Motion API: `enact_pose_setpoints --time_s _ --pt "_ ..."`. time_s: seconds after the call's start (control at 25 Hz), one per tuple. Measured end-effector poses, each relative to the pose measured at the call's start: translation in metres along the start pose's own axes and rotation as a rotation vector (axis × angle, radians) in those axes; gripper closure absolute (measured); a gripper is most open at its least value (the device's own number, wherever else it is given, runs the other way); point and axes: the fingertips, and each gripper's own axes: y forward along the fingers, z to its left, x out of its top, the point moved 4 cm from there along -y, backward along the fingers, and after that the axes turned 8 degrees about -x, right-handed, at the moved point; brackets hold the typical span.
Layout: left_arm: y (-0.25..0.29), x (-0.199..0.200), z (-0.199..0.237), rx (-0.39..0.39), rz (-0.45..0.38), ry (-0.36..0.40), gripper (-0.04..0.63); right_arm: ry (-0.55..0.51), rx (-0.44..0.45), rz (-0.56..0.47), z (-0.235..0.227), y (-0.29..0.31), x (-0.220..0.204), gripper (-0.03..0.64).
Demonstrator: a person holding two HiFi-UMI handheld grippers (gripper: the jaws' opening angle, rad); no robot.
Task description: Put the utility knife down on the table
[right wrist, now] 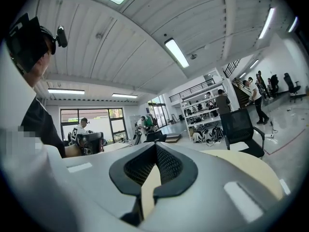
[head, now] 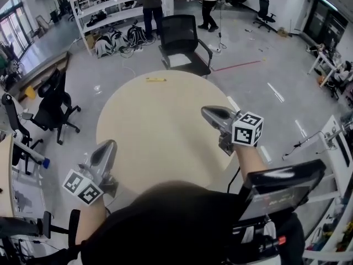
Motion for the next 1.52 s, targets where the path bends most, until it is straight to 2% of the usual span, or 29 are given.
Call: enact_pose_setpoints --time_s 0.24,0.44,0.92,1.16,1.52 --pt "0.041 -0.029 -0.079 -0.007 0.018 -0.027 0.597 -0.025 0.061 0.013 -0.012 -0.069 -0.011 0.604" --pt "0.053 -0.045 -0.107 -0.016 0.059 -0.04 0.597 -0.025 0.098 0.0 -0.008 -0.092 -0.016 0.604" --pt "0.026 -0.035 -0.076 -0.107 0.042 -0.032 0.597 -0.041 0.04 -0.046 0.048 -0.063 -0.01 0.604" --pt "0.009 -0.025 -0.05 -0.11 0.018 -0.038 0.597 -0.056 0.056 -0.031 0.071 -0.032 -0.006 0.604" --pt "0.008 -0.028 -0.032 -0.115 -0.001 -0.046 0.597 -0.082 0.069 -0.012 0.073 -0.012 -0.003 0.604"
